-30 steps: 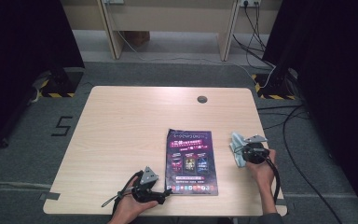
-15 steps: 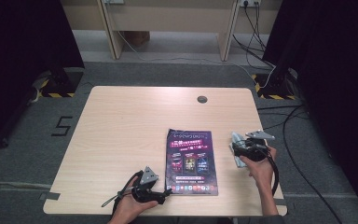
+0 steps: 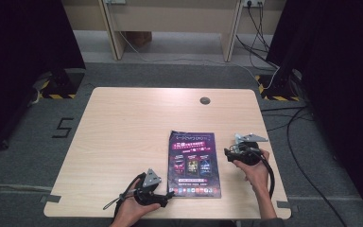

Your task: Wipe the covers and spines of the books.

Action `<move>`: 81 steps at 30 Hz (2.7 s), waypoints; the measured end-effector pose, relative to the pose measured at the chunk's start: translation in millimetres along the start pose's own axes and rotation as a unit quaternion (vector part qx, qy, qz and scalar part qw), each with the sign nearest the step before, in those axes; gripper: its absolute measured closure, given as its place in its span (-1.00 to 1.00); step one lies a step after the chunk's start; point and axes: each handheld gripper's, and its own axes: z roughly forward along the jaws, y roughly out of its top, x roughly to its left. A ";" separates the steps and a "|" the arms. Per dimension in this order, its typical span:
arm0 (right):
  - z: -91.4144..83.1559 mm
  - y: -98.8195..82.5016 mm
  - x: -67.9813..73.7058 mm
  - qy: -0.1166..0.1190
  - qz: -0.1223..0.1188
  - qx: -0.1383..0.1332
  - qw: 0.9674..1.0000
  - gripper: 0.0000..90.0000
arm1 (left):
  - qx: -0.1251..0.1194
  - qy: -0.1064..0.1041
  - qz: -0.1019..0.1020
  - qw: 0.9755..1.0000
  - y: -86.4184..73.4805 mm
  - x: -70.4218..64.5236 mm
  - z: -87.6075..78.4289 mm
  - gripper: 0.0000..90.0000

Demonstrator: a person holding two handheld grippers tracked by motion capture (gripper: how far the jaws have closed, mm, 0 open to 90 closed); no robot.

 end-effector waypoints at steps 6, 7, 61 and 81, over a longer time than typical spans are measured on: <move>2.7 -0.1 5.1 -0.002 0.000 0.004 1.000 -0.27 | -0.005 0.012 0.020 1.000 10.4 2.0 -4.5 -0.41; 2.8 -0.1 4.8 -0.002 0.000 0.004 1.000 -0.26 | -0.007 0.011 0.012 1.000 13.2 5.1 -4.1 -0.41; 54.0 1.3 40.0 0.068 0.061 0.026 0.995 0.10 | 0.004 -0.018 -0.001 1.000 35.3 23.8 32.7 -0.15; 28.2 13.2 44.6 0.136 0.122 -0.049 0.982 0.45 | 0.012 -0.011 -0.007 1.000 35.0 25.9 29.2 -0.12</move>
